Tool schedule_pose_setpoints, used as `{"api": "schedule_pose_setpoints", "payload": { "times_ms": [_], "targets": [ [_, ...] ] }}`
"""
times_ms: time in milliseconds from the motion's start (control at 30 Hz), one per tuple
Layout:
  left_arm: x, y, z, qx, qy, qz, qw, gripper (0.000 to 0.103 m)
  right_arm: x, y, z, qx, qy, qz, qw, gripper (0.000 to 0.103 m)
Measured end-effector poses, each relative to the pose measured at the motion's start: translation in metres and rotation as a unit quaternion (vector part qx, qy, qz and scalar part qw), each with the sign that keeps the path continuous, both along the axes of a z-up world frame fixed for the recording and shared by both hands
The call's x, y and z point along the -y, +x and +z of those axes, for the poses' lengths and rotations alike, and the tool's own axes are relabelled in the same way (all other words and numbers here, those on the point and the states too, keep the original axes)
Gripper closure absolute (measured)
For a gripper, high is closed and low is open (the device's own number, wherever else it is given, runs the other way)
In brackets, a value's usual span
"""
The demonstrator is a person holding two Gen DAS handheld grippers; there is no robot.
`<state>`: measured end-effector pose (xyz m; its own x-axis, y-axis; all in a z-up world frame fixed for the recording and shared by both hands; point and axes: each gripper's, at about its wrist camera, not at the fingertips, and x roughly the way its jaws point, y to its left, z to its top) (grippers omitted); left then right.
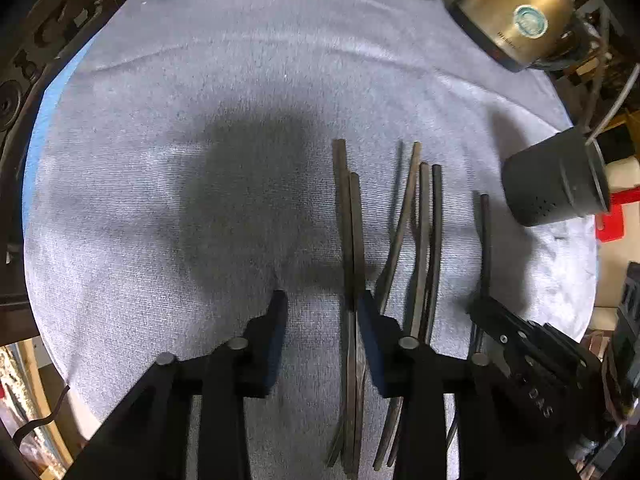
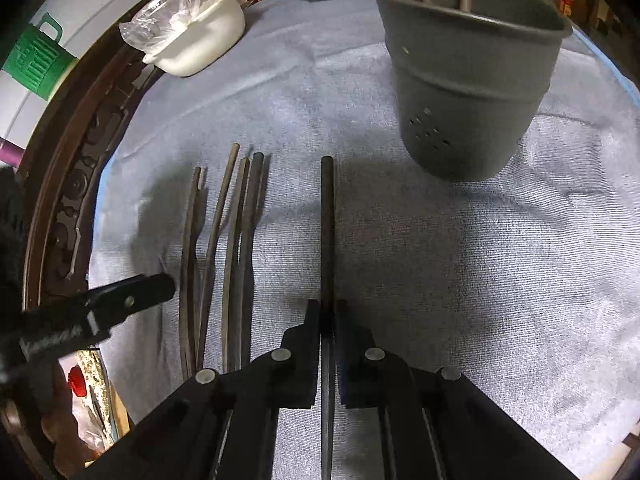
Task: Organize utensils
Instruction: 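Close the right tool on a chopstick while the left tool grasps another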
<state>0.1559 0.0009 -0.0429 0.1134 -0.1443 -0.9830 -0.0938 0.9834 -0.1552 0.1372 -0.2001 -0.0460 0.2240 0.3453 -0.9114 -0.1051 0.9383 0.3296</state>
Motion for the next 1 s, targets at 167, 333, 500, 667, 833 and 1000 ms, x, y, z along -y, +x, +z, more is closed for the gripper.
{"api": "schedule_pose_setpoints", "payload": {
  "times_ms": [167, 333, 500, 667, 833, 1000],
  "targets": [
    [0.01, 0.012, -0.007, -0.005, 0.011, 0.0, 0.9999, 0.07, 0.014, -0.004, 0.001, 0.0, 0.018, 0.002, 1.0, 0.096],
    [0.015, 0.021, -0.009, -0.016, 0.015, 0.002, 0.9998, 0.073, 0.013, -0.004, 0.0, 0.0, 0.02, 0.006, 1.0, 0.096],
    [0.032, 0.029, -0.008, -0.028, 0.015, -0.014, 0.9994, 0.093, 0.013, -0.002, 0.0, -0.004, 0.015, 0.015, 1.0, 0.096],
    [0.024, 0.025, -0.019, -0.048, 0.011, -0.015, 0.9987, 0.095, 0.018, -0.007, 0.0, -0.009, 0.007, 0.022, 1.0, 0.096],
    [0.028, 0.025, -0.023, -0.053, -0.002, -0.02, 0.9984, 0.097, 0.018, -0.008, 0.001, -0.009, -0.001, 0.026, 1.0, 0.095],
    [0.041, 0.027, -0.023, -0.059, 0.018, -0.051, 0.9968, 0.097, 0.013, -0.005, 0.003, -0.021, -0.015, 0.037, 0.999, 0.096]
  ]
}}
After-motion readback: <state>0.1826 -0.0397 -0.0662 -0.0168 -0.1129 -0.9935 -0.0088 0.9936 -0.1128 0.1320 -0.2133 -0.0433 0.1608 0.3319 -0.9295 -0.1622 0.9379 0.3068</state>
